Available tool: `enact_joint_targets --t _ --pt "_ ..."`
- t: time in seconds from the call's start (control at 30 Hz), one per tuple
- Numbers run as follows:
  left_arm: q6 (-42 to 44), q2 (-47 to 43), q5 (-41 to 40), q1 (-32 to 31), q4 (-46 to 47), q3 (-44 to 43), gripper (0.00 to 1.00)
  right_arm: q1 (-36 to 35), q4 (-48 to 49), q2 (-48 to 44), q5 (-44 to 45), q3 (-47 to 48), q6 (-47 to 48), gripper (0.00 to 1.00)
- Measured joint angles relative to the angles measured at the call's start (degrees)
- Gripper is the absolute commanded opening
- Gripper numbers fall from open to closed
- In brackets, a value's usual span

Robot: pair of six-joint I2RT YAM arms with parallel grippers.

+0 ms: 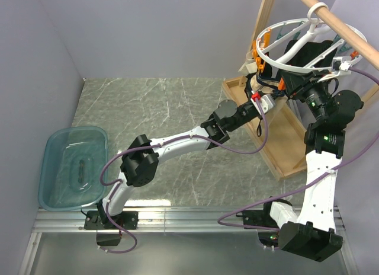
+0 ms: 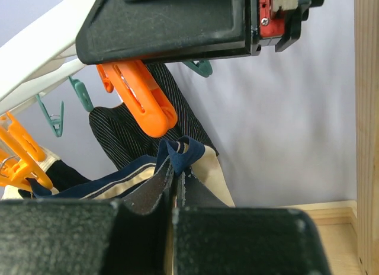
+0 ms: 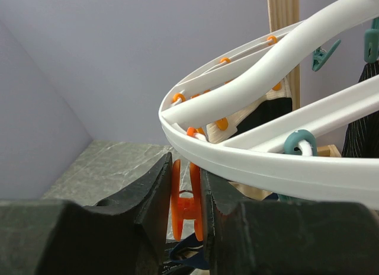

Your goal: Clip the underwear to the hanger

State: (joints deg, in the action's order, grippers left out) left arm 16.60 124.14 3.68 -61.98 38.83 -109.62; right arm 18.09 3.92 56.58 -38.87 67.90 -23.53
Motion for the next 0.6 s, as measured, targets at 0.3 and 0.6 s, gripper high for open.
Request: enact_joint_targets --t 0.3,0.6 --pt "-0.42 0.35 0.15 0.00 -0.09 -0.22 0.00 -0.24 0.04 -0.24 0.46 -0.35 0.15 0.00" --pt "-1.03 0.37 0.55 0.00 -0.17 -0.92 0.00 -0.35 0.37 -0.96 0.98 -1.51 0.50 0.00"
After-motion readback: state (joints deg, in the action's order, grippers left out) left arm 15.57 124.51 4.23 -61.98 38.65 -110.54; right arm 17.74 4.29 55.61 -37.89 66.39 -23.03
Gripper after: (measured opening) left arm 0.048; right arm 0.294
